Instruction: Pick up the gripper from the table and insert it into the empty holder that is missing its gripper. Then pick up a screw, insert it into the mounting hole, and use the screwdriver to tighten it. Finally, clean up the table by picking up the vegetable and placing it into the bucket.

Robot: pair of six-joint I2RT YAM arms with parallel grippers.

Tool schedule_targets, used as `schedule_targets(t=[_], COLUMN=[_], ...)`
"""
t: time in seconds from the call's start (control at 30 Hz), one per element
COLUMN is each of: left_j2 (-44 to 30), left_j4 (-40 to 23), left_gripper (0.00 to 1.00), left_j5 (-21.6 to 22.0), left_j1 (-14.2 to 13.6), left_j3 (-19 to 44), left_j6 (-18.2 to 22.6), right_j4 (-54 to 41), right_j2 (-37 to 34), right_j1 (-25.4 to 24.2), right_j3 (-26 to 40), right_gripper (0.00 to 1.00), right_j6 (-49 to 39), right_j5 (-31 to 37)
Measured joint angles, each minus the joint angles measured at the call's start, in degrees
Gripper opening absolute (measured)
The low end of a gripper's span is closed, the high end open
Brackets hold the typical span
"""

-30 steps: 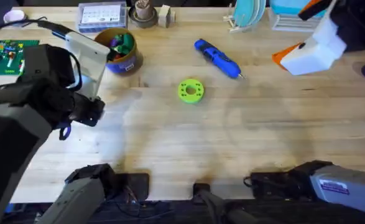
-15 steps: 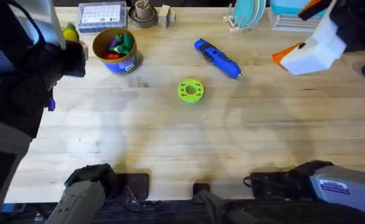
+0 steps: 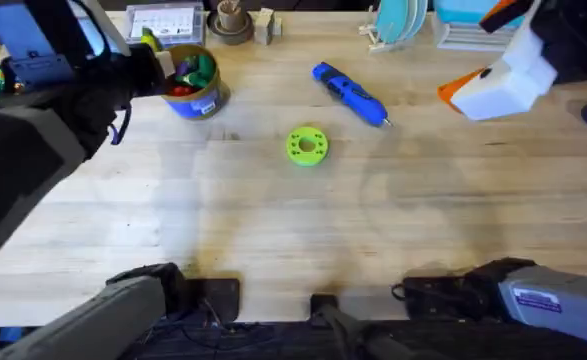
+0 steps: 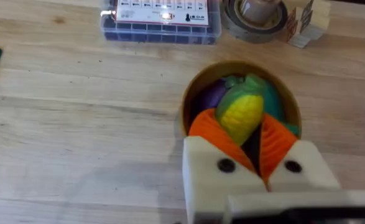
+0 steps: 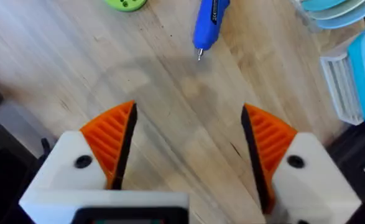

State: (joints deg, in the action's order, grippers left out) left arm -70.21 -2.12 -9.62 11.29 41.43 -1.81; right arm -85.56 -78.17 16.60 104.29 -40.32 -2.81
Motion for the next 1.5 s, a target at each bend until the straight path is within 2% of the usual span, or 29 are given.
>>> schedule_targets(t=[0.17,0.33,0.53,0.57,0.73,0.87,1.17,1.27,1.4,1.5], left_j2=[-4.94,-5.92,-5.9,-5.9,-4.93,-0.56,7.03,8.21,10.86,13.3], left_j4=[4.2,5.43,6.92,7.76,13.5,15.62,15.16,15.11,14.98,13.77], left_gripper=[0.023,0.04,0.933,0.975,0.995,0.994,0.995,0.995,0.995,0.996], left_j5=[-0.3,-0.45,-1.1,-1.51,-6.66,-15.37,-44.83,-53.01,-58.89,-59.99], left_j1=[0.0,0.0,0.0,0.0,0.0,0.0,0.0,0.0,0.0,0.0], left_j3=[0.0,0.0,-0.01,-0.01,0.0,-0.02,0.0,0.0,0.0,0.0], left_j6=[-1.63,-1.9,-2.47,-2.56,-2.61,-2.61,-2.59,-2.91,-5.2,-6.41], right_j4=[0.02,0.04,0.04,0.04,0.04,0.04,0.04,0.04,0.04,0.02], right_j2=[0.0,0.0,0.0,0.0,0.0,0.0,0.0,0.0,0.0,0.0], right_j1=[0.0,0.0,0.0,0.0,0.0,0.0,0.0,0.0,0.0,0.0], right_j3=[0.0,0.0,0.0,0.0,0.0,0.0,0.0,0.0,0.0,0.0], right_gripper=[0.992,0.992,0.993,0.993,0.994,0.994,0.994,0.993,0.993,0.994], right_j6=[-0.01,0.0,0.0,-0.01,-0.02,0.0,-0.01,-0.02,0.0,0.0], right_j5=[-1.07,-1.55,-1.56,-1.56,-1.57,-1.57,-1.57,-1.57,-1.57,-1.57])
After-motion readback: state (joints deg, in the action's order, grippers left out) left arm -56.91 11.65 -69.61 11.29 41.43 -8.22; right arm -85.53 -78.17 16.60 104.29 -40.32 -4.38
